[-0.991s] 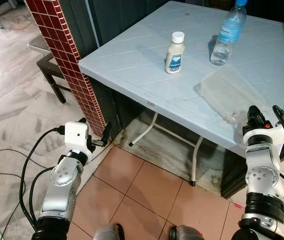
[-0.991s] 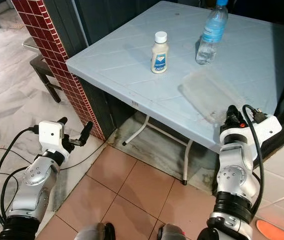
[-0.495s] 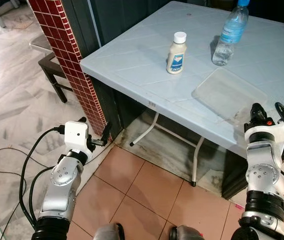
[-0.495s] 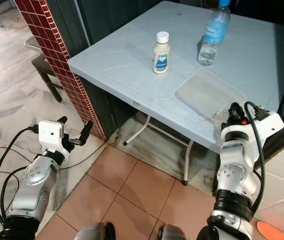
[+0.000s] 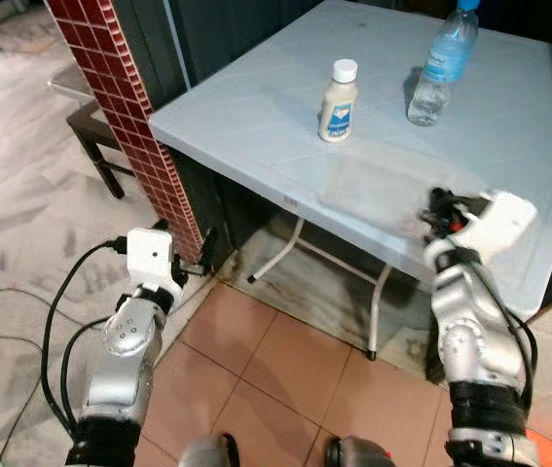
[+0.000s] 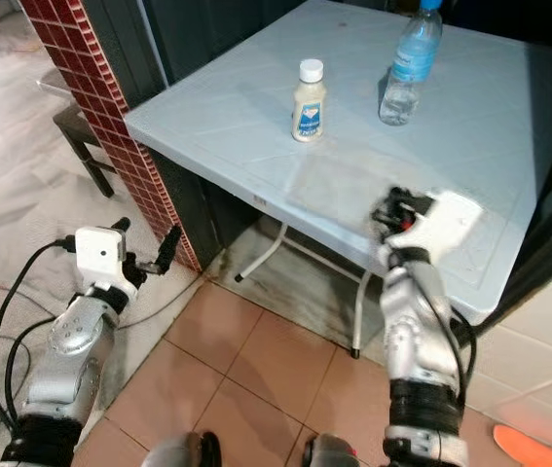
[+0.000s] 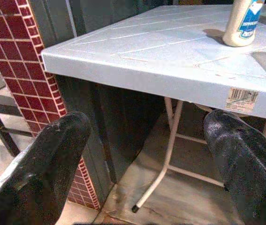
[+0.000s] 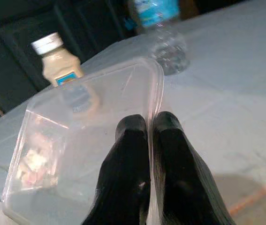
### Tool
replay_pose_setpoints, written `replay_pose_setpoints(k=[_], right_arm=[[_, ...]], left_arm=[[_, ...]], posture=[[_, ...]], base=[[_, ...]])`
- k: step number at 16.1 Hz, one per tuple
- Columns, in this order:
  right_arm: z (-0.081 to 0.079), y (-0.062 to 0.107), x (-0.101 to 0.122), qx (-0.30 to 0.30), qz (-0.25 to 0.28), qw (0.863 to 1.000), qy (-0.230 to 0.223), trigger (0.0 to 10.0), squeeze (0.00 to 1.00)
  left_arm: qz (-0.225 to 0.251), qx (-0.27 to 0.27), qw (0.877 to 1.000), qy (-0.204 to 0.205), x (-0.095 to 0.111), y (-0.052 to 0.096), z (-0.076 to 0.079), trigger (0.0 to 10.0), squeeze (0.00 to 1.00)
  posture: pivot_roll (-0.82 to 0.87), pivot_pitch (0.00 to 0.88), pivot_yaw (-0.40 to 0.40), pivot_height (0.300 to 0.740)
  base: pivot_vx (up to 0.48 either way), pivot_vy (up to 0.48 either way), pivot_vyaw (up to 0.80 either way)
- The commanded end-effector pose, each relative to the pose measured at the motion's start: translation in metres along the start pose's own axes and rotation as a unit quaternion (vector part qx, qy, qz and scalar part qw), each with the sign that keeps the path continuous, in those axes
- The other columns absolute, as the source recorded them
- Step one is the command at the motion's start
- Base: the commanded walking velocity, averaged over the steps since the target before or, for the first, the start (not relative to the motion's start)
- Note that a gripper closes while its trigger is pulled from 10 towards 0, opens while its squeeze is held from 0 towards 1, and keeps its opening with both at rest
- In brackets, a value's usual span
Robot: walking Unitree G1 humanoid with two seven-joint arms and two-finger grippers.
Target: Restocking fridge
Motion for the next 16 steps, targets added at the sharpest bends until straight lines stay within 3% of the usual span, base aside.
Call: replay_pose_setpoints(k=[1, 4, 6, 9, 16], right_arm=[[-0.011, 0.002, -0.003, 0.018, -0.01, 0.999, 0.037, 10.0, 0.0], [-0.022, 0.006, -0.006, 0.038, -0.012, 0.993, 0.107, 10.0, 0.0], [-0.023, 0.01, -0.015, 0.018, -0.041, 0.99, 0.136, 10.0, 0.0], [-0.035, 0.013, -0.004, 0.038, -0.009, 0.995, 0.095, 10.0, 0.0], [-0.052, 0.018, 0.009, 0.092, 0.019, 0.991, 0.099, 10.0, 0.0]], left_arm=[[0.003, 0.027, 1.0, -0.007, 0.0, 0.005, -0.008, 10.0, 0.0], [0.01, 0.06, 0.998, 0.013, -0.002, 0.008, -0.012, 10.0, 0.0], [0.011, 0.053, 0.998, 0.021, -0.006, 0.009, -0.005, 10.0, 0.0], [0.013, 0.07, 0.997, 0.02, -0.004, 0.005, -0.009, 10.0, 0.0], [0.003, 0.072, 0.997, 0.023, -0.011, 0.009, -0.003, 10.0, 0.0]], posture=[[0.0, 0.086, 0.047, 0.74], [0.0, 0.076, 0.036, 0.74], [0.01, 0.084, 0.039, 0.74], [0.01, 0.075, 0.036, 0.74], [0.0, 0.069, 0.024, 0.74]], base=[[0.0, 0.0, 0.0], [0.0, 0.0, 0.0], [0.0, 0.0, 0.0], [0.0, 0.0, 0.0], [-0.074, 0.0, 0.11]])
Point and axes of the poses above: a point about 5 cm out from each wrist's last joint towards the gripper, its own y axis pointing back from the gripper into the wrist, its own x axis along the axis of the wrist's last joint, z = x × y, the point moved 1 cm from there along -y, pointing out of the wrist towards the gripper, and after that the axes turned 13 degrees about y, right-handed, at the moved point
